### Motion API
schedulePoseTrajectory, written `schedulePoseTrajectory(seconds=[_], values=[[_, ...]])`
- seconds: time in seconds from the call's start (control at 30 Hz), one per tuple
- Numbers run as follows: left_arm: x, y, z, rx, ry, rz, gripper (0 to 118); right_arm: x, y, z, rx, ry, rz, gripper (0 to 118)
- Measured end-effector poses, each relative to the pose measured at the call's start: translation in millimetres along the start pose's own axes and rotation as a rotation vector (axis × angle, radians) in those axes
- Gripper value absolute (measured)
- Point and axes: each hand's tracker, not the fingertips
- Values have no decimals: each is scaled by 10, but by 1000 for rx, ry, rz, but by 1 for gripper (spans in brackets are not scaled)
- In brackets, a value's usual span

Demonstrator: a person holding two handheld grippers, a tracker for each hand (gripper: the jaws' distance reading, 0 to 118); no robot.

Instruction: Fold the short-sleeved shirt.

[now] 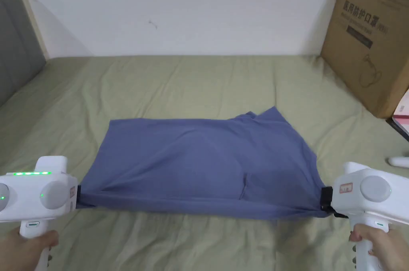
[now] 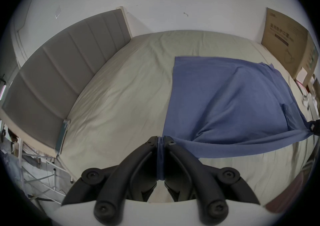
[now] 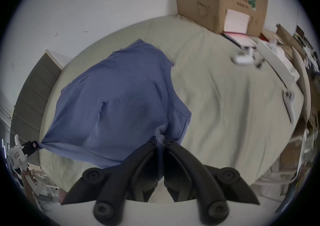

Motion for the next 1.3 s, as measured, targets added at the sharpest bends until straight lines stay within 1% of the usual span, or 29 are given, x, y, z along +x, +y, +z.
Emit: schedulePoseTrajectory(seconds=[0.1, 0.13, 0.23, 0.3, 0.33, 0.37, 0.4, 0.43, 0.5, 0.53, 0.57, 0.63, 0.67, 0.7, 0.73, 0.77, 0.8, 0.83, 0.87, 0.9, 0.93, 1.03, 1.07, 1.1, 1.13, 1.17, 1.2, 1.3], values=[[-18, -403, 133, -24, 26, -111, 5, 117, -442, 82, -38, -4, 10, 4], [-35, -491, 158, -28, 35, -128, 5, 145, -550, 97, -50, -3, 9, 4], [-109, -704, 194, -41, -3, -17, 5, 196, -772, 102, -73, -15, 2, 4], [-130, -807, 180, -39, -6, -24, 6, 220, -821, 122, -56, -10, -7, 4], [-118, -825, 180, -38, -2, -26, 13, 225, -816, 128, -46, -6, -14, 4], [-124, -849, 169, -37, -1, -27, 30, 242, -775, 131, -34, 3, -31, 7], [-122, -845, 160, -49, 4, -38, 63, 241, -749, 137, -34, 10, -36, 22], [-132, -842, 162, -62, 21, -47, 71, 228, -725, 141, -37, 8, -31, 28], [-165, -840, 196, -55, -15, -29, 85, 206, -685, 180, -26, -29, 15, 42], [-182, -840, 245, -39, -32, -5, 97, 200, -677, 206, -16, -36, 31, 64], [-204, -837, 306, -13, -60, 13, 100, 196, -677, 257, 7, -36, 38, 78], [-238, -836, 402, 11, -99, 24, 99, 209, -680, 361, 27, -19, 30, 79], [-251, -846, 468, 33, -131, 30, 98, 219, -694, 408, 43, 12, 24, 78], [-262, -866, 541, 58, -153, 37, 85, 220, -717, 450, 54, 27, 24, 74], [-267, -883, 595, 66, -179, 42, 63, 204, -756, 487, 65, 17, 36, 61], [-271, -912, 640, 60, -177, 47, 32, 197, -800, 530, 90, -5, 65, 34], [-265, -950, 651, 50, -178, 49, 0, 178, -850, 551, 101, -38, 90, 0], [-272, -1007, 680, 53, -193, 55, 0, 170, -899, 575, 101, -32, 90, 0], [-291, -1068, 700, 39, -206, 73, 0, 172, -940, 597, 92, -6, 111, 0], [-310, -1116, 714, 28, -222, 89, 0, 172, -976, 602, 81, 6, 116, 0], [-325, -1154, 732, 32, -227, 93, 0, 162, -1009, 606, 84, -1, 114, 0], [-361, -1223, 750, 73, -176, 112, 1, 177, -1049, 576, 71, -1, 122, 0], [-371, -1215, 729, 64, -175, 109, 14, 183, -1054, 554, 63, 4, 116, 0], [-371, -1191, 703, 41, -175, 87, 49, 180, -1057, 527, 57, 5, 114, 0], [-369, -1169, 660, 30, -180, 71, 72, 172, -1061, 503, 52, 3, 114, 0], [-353, -1151, 610, 19, -187, 60, 85, 180, -1058, 459, 46, -2, 109, 0], [-334, -1130, 555, 14, -182, 53, 91, 179, -1055, 424, 33, -1, 104, 0], [-326, -1065, 332, -3, -177, 57, 92, 175, -1070, 359, 3, 17, 85, 0]])
